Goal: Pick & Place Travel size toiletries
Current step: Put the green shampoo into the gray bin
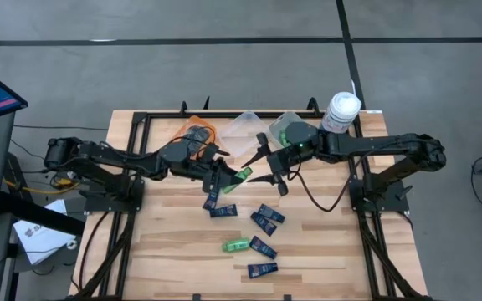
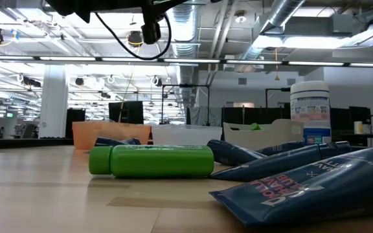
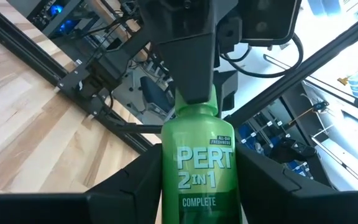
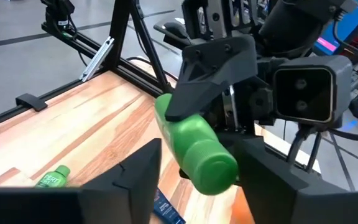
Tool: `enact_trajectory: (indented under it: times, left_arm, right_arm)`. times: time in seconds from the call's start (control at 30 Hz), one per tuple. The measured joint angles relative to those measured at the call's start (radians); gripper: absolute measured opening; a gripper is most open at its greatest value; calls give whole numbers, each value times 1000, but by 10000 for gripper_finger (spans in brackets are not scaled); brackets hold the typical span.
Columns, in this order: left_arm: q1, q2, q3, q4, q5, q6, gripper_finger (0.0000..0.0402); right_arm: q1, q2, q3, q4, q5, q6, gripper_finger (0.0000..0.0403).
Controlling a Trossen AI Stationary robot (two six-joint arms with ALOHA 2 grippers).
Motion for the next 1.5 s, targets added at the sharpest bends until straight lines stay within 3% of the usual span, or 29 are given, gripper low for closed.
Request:
enact_trajectory:
  times: [0.37,0.67,0.97,1.1,1.27,1.37,1.5]
  left_arm:
    - [-2,0,-2,0,4,-8,171]
    - [-1,0,-2,0,-1,-6,180]
    - [-1,-7,-2,23,-5,11,261]
    - [14,-35,-2,14,-6,29,291]
    - [57,-108,1,-53,0,104,300]
    - [91,-158,-1,-153,0,160,301]
    - [135,-225,-1,-235,-6,212,301]
  right_arm:
    - [0,0,0,-24,-3,0,93]
    - [0,0,1,-38,7,42,92]
    - [-10,-26,1,-66,16,84,86]
    - [-35,-71,2,-143,11,87,86]
    - [-91,-149,0,-381,15,66,86]
    - [-144,-191,0,-527,108,60,86]
    - [-235,-192,-1,-671,433,77,87]
